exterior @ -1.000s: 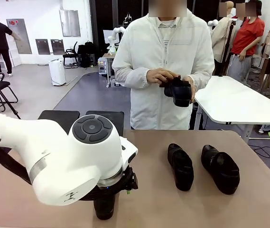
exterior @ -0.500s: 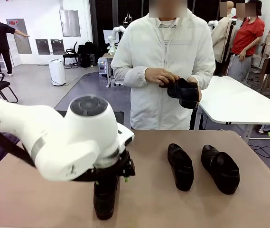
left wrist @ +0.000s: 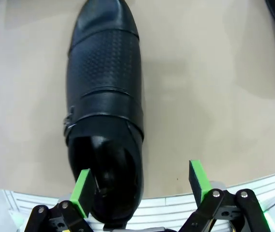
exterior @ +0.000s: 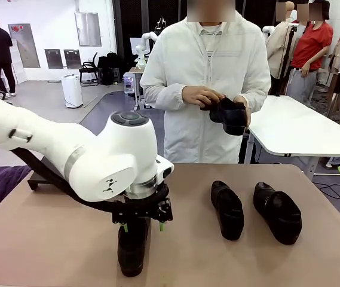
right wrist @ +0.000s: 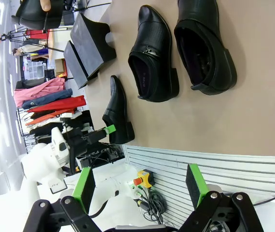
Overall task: Organize the shoes by placing them on the stand.
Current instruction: Place the Shoe from the middle of the table onto the Shoes Stand.
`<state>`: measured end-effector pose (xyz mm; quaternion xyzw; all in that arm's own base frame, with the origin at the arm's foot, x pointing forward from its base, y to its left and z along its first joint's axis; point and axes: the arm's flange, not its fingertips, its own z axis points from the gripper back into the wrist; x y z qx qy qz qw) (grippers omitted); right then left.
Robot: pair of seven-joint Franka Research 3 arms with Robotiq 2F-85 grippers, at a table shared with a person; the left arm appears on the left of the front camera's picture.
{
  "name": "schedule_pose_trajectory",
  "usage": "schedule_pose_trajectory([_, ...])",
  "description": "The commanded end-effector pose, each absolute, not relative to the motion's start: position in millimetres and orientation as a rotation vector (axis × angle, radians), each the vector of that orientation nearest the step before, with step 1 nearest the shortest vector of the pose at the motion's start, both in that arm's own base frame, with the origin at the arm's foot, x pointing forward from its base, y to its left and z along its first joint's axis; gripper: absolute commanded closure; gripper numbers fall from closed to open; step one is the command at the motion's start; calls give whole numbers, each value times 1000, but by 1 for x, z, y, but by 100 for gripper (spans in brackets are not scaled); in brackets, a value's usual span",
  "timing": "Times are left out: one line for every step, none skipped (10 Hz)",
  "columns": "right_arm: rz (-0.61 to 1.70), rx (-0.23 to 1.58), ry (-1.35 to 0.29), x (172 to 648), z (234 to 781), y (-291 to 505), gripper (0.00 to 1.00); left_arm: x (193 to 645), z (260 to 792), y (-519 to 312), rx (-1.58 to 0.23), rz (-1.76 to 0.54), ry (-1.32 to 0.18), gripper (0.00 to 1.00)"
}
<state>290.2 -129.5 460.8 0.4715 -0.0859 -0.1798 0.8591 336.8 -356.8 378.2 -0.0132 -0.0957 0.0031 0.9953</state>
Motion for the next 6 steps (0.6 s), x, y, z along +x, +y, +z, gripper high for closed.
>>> schedule_pose_trajectory([-359, 978, -177, 289, 462, -133, 0, 355, 363, -368, -17, 15, -136, 0])
schedule_pose_trajectory([-359, 978, -177, 289, 462, -133, 0, 359, 354, -370, -17, 14, -115, 0])
schedule_pose_trajectory([-359, 978, -177, 289, 462, -133, 0, 363, 348, -372, -18, 6, -97, 0])
schedule_pose_trajectory([-359, 978, -177, 289, 462, -133, 0, 364, 345, -371, -13, 15, -120, 0])
schedule_pose_trajectory([-359, 978, -177, 289, 462, -133, 0, 363, 345, -371, -7, 24, -154, 0])
schedule_pose_trajectory([-359, 978, -177, 289, 462, -133, 0, 362, 345, -371, -7, 28, -148, 60])
